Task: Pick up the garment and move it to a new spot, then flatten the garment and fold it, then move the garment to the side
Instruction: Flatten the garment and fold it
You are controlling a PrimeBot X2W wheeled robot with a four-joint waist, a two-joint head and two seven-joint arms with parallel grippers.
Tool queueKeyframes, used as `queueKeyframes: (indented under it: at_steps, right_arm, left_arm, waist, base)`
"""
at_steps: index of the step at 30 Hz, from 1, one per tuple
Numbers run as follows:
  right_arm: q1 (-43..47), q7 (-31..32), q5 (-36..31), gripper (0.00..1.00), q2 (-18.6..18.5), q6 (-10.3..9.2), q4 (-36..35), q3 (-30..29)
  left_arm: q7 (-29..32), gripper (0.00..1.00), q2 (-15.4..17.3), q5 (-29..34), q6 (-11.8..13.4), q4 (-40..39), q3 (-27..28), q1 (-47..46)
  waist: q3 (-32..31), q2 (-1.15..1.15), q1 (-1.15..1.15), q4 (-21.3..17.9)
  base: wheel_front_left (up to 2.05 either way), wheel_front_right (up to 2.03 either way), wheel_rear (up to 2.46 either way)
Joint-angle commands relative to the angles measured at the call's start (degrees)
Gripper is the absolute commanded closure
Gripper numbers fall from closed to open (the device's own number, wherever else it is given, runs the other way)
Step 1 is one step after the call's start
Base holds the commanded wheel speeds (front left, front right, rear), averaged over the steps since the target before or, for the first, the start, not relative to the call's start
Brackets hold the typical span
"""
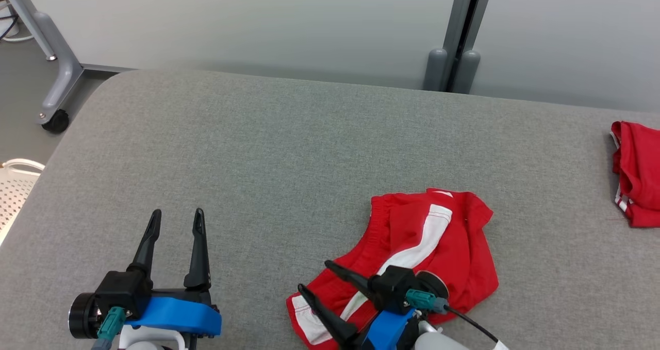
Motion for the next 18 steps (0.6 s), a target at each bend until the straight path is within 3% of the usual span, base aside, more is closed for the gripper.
queueKeyframes:
  at_steps: [1,7,12,18]
  right_arm:
    - [-1.1,-0.3,-0.7,0.0,-0.2,0.03,-0.5,-1.0]
    - [-2.2,-0.3,-7.5,0.0,-0.4,0.03,-1.9,-11.8]
    - [-4.1,-0.3,-12.4,0.0,-3.3,0.02,-1.7,-21.8]
    - [-6.1,4.3,-14.2,0.0,-6.2,0.03,0.0,-27.7]
  left_arm:
    - [-0.2,0.0,-0.1,-0.2,-0.2,-0.1,0.2,-0.1]
    - [-0.2,0.0,-0.1,-0.2,0.1,-0.4,0.9,0.3]
    - [-0.2,0.0,-0.1,-0.2,0.2,-0.7,0.9,0.4]
    - [-0.2,0.0,-0.2,-0.6,0.3,-0.6,0.2,-0.1]
  waist:
    - [-0.2,-0.01,0.0,-0.5]
    - [-0.3,-0.01,0.0,-2.2]
    - [-0.1,-0.01,0.0,-3.1]
    - [0.3,-0.01,0.0,-3.0]
  base:
    - [0.0,0.0,0.0]
    - [0.0,0.0,0.0]
    - [0.0,0.0,0.0]
    - [0.0,0.0,0.0]
